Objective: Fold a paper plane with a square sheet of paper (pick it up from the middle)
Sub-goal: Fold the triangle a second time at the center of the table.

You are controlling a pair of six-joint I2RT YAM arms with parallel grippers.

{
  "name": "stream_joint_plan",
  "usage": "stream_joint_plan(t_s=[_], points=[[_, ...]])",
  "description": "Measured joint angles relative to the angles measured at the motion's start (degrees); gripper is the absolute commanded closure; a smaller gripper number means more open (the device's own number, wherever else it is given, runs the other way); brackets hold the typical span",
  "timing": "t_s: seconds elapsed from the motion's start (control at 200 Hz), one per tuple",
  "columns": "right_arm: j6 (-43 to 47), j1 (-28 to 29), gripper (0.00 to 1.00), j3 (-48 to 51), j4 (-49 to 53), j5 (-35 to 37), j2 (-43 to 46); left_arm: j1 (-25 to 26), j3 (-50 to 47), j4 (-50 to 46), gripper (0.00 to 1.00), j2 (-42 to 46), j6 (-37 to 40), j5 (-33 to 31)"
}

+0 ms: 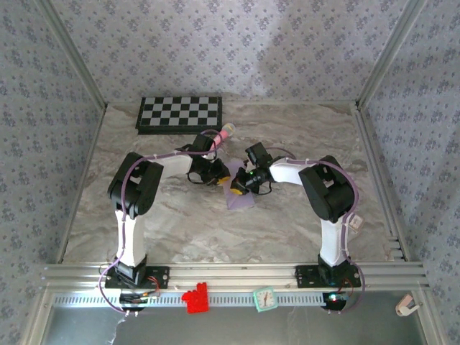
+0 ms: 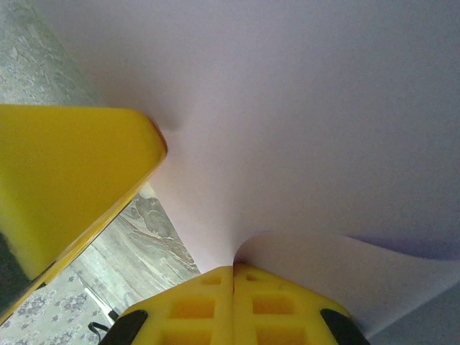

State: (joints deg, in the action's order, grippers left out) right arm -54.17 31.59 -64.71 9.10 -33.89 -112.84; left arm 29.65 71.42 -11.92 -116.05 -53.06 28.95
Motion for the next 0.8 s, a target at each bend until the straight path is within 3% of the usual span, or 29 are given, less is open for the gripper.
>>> stream_joint_plan(t_s=[0.46, 0.8], points=[[0.0, -0.2, 0.85, -1.2, 1.4, -0.6, -0.8, -1.0, 0.4, -2.6, 0.75, 1.7, -0.6, -1.1], [0.6, -0.2, 0.63, -2.3, 1.2, -2.0, -1.0, -6.1, -1.5, -3.0, 0.70, 10.0, -1.9, -4.4]])
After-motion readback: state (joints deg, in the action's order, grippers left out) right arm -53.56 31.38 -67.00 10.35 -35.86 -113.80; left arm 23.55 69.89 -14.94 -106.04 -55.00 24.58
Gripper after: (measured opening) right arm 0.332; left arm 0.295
